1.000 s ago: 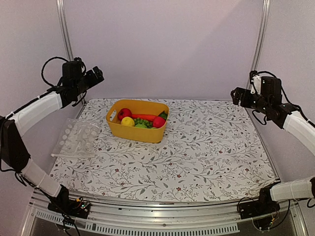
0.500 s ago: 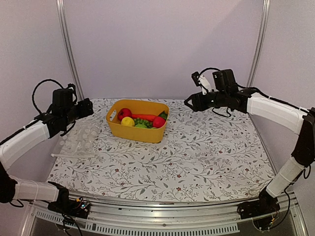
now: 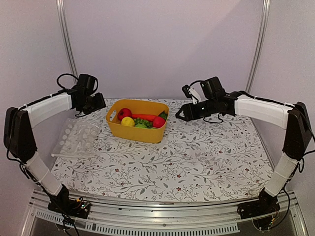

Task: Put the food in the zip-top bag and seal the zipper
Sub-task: Move the bin to the center of the board.

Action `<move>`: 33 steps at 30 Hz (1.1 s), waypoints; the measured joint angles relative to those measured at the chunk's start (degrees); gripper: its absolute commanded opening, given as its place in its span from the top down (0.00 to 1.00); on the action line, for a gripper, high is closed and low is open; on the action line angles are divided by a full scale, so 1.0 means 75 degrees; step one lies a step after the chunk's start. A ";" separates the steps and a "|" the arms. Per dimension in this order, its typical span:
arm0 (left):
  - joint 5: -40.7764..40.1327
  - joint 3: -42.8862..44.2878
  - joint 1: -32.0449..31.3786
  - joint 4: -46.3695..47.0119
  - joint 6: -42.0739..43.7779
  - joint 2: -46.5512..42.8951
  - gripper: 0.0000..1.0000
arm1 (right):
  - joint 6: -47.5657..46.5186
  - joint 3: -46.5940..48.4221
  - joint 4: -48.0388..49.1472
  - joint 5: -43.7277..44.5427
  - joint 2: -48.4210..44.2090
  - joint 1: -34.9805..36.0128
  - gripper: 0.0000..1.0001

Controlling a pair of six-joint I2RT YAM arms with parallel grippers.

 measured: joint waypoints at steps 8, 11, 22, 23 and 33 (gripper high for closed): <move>0.0096 0.1676 0.0000 -0.0816 -0.0175 0.2136 0.56 | 0.0201 -0.0761 -0.0143 -0.0070 -0.0731 0.0000 0.42; 0.0131 0.2113 0.0003 -0.0962 -0.0038 0.2713 0.65 | 0.0236 -0.0903 -0.0172 -0.0017 -0.0895 0.0000 0.42; 0.1346 0.2818 0.0047 -0.0586 0.1192 0.3608 0.95 | 0.0122 -0.1180 -0.0481 0.0318 -0.1338 -0.0038 0.43; 0.1539 0.2818 0.0044 -0.0495 0.1285 0.3625 0.95 | 0.0108 -0.1177 -0.0510 0.0321 -0.1343 -0.0058 0.43; 0.4135 0.2696 -0.0262 0.0997 0.2331 0.4065 0.97 | -0.0160 0.0848 -0.1679 0.0554 -0.0970 -0.0268 0.43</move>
